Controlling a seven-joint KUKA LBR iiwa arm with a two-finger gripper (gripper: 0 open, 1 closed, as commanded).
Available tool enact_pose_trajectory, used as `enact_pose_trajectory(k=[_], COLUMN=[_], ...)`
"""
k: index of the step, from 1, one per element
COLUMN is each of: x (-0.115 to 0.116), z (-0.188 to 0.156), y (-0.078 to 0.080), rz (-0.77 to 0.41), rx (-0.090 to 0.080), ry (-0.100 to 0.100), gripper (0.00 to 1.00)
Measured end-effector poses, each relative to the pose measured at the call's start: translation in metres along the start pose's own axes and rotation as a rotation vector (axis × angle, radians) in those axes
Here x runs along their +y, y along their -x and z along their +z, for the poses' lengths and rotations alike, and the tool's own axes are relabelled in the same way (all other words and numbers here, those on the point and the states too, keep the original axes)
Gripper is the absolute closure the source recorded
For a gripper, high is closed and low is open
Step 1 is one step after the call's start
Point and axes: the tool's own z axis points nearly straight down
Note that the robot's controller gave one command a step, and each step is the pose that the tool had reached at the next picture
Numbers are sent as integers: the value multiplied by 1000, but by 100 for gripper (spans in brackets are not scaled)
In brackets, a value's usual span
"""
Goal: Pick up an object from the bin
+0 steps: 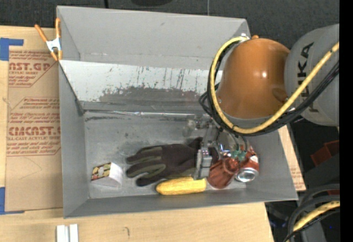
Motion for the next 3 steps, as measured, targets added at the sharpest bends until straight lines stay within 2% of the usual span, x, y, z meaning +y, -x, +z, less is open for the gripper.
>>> enact_pose_trajectory(k=[1, 2, 3], x=[0, -2, -7], z=[-4, 86, 153], y=[2, 29, 36], rz=[1, 72, 327], rx=[-9, -14, -10], ry=[1, 2, 3], gripper=[0, 0, 0])
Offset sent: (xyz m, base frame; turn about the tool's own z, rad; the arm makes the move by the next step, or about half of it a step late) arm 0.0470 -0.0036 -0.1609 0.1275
